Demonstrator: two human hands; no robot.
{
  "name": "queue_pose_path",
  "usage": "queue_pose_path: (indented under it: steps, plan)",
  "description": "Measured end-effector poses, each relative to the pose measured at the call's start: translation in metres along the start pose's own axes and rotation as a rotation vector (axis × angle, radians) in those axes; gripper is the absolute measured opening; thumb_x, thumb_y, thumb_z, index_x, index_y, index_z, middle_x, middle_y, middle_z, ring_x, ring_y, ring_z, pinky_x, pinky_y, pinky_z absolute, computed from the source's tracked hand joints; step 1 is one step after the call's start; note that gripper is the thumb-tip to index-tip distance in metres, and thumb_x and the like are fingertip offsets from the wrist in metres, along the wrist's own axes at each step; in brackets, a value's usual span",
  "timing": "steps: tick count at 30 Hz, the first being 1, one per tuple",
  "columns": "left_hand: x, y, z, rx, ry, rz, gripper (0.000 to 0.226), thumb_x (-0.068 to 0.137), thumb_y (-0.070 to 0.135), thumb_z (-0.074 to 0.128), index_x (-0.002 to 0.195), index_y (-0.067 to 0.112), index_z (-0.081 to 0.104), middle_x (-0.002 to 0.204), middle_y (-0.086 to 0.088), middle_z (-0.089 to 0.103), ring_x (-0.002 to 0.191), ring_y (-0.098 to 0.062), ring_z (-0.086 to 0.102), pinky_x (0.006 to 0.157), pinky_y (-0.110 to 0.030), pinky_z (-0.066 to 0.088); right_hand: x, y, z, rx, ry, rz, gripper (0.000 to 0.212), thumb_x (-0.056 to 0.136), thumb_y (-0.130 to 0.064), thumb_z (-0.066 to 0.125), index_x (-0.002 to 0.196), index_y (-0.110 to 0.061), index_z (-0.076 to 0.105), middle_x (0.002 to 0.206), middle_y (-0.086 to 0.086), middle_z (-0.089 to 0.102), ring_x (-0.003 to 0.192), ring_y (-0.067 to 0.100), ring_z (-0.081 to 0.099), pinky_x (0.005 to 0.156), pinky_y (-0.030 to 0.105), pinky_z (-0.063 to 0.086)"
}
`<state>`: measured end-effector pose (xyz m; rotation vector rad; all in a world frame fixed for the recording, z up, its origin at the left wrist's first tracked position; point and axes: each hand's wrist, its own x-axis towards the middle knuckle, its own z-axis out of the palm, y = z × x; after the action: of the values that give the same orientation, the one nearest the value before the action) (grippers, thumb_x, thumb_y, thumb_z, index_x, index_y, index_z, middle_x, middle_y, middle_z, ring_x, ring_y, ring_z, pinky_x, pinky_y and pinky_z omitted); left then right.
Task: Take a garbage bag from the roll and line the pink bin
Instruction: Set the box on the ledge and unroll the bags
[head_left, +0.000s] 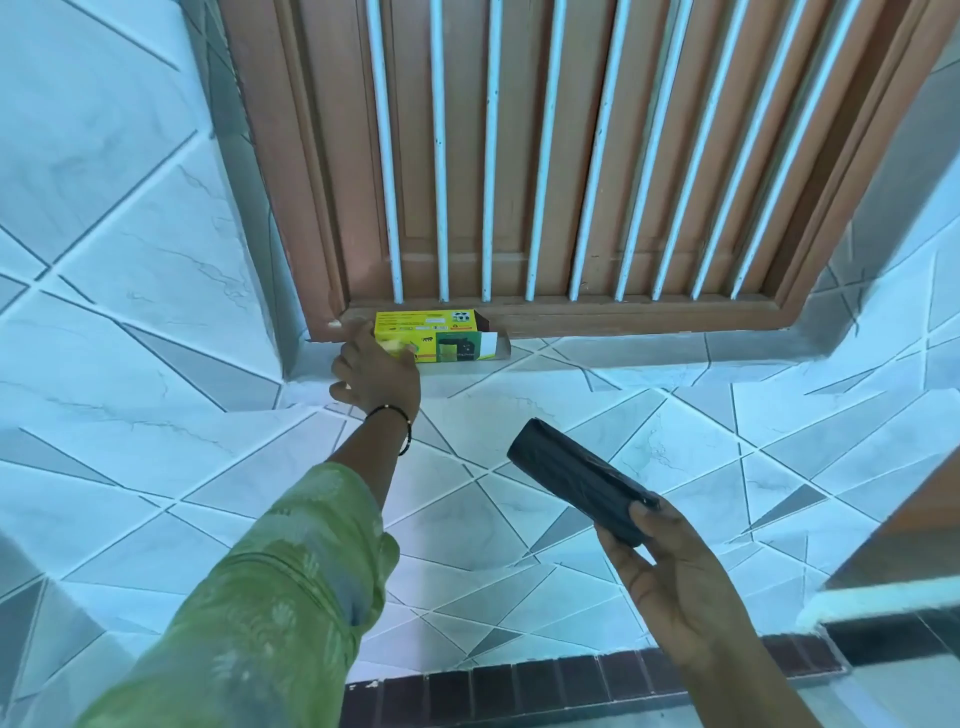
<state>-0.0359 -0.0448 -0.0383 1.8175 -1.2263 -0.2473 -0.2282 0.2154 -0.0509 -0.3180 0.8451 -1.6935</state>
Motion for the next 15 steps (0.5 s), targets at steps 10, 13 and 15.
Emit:
queue_pose_path:
  steps: [10, 13, 15]
  plan:
    - [-0.137, -0.024, -0.053, -0.762, -0.351, -0.127, 0.023, 0.094, 0.029, 0.051, 0.111, 0.016, 0.058, 0.117, -0.004, 0.059, 0.104, -0.013, 0.056, 0.091, -0.035, 0.042, -0.015, 0.009, 0.001, -0.061, -0.013, 0.035, 0.040, 0.069, 0.003, 0.071, 0.104, -0.007, 0.054, 0.095, 0.015, 0.068, 0.077, 0.029, 0.070, 0.070, 0.032, 0.060]
    - [-0.185, -0.026, -0.090, -0.879, -0.758, -0.062, 0.025, 0.089, 0.043, 0.054, 0.103, 0.025, 0.063, 0.113, -0.005, 0.063, 0.098, -0.015, 0.062, 0.082, -0.036, 0.054, -0.019, 0.009, 0.001, -0.130, 0.016, 0.017, 0.028, 0.080, 0.007, 0.059, 0.102, -0.010, 0.059, 0.086, 0.009, 0.070, 0.073, 0.023, 0.069, 0.064, 0.027, 0.059]
    - [-0.206, -0.027, -0.108, -0.810, -0.867, -0.027, 0.027, 0.082, 0.036, 0.067, 0.106, 0.025, 0.062, 0.112, -0.009, 0.060, 0.096, -0.020, 0.066, 0.075, -0.038, 0.059, -0.024, 0.008, 0.002, -0.155, 0.013, 0.007, 0.028, 0.082, 0.003, 0.059, 0.106, -0.010, 0.060, 0.089, 0.008, 0.068, 0.069, 0.018, 0.068, 0.061, 0.025, 0.057]
